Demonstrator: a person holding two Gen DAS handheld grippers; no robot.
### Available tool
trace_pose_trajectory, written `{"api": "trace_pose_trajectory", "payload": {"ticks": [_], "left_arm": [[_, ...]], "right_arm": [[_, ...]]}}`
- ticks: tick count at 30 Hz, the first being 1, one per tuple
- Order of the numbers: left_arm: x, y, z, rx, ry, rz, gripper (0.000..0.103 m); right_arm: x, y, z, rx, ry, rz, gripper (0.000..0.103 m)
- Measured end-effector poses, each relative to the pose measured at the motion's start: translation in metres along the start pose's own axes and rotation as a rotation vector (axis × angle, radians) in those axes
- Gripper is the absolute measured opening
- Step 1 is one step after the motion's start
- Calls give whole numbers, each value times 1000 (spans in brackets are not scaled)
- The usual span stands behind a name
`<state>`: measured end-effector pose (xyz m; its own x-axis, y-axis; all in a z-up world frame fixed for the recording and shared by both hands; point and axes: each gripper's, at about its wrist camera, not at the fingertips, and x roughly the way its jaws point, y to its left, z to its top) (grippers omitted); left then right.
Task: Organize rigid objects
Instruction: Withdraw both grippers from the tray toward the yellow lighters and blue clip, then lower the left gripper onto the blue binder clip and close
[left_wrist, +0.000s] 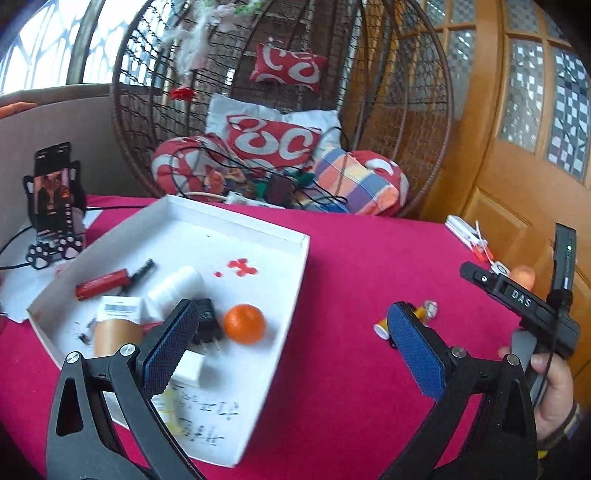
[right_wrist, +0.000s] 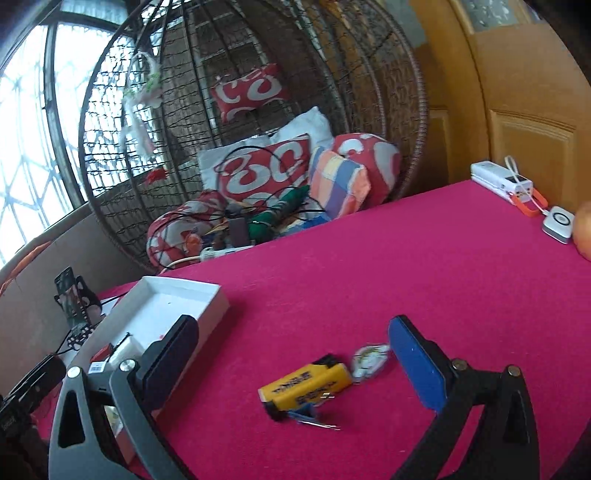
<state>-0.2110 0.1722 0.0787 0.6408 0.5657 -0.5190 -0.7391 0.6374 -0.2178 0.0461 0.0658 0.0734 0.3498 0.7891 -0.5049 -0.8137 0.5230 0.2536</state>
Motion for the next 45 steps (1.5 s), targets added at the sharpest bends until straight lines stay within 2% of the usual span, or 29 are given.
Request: {"api": "trace_pose_trajectory", "payload": {"ticks": [4,7,10,14,16,20,22,23,24,25,26,27,29,36,45], "left_arm": [[37,-40,-17,63,129,-66,103],[59,-72,-26,158,158,-65,103],[78,-102,-30,270,172,-68,103],[105,-130,-34,363,210,-70,102],[114,-141,-37,401,216,-52,94],[129,-155,-40,450,233,14,93],[132,-157,-40,461,233,35,81],[133,-158,-40,469,232,46,67],[135,-159,-41,477,236,55,58],[138,-160,-43,487,248,59,58],[139,-161,-44,492,257,60,54],[139,-161,-44,493,257,58,44],[136,-160,-44,488,246,48,34],[113,-147,-44,418,221,-37,34],[74,-118,-36,284,185,-105,34]], "right_arm": [[2,-54,-12,104,23,-97,103],[8,-76,-21,160,43,-124,103],[11,-87,-25,207,71,-99,103],[10,-95,-27,258,75,-84,103],[11,-102,-30,297,84,-76,103],[9,-107,-31,329,71,-48,103],[8,-107,-32,331,70,-43,103],[9,-108,-32,333,70,-39,103],[9,-108,-32,335,69,-36,103],[8,-108,-32,337,68,-34,103],[8,-108,-32,340,67,-31,103],[8,-109,-32,342,66,-28,103],[8,-109,-32,342,66,-28,103],[9,-108,-32,330,74,-42,103],[11,-105,-30,313,86,-63,103]]}}
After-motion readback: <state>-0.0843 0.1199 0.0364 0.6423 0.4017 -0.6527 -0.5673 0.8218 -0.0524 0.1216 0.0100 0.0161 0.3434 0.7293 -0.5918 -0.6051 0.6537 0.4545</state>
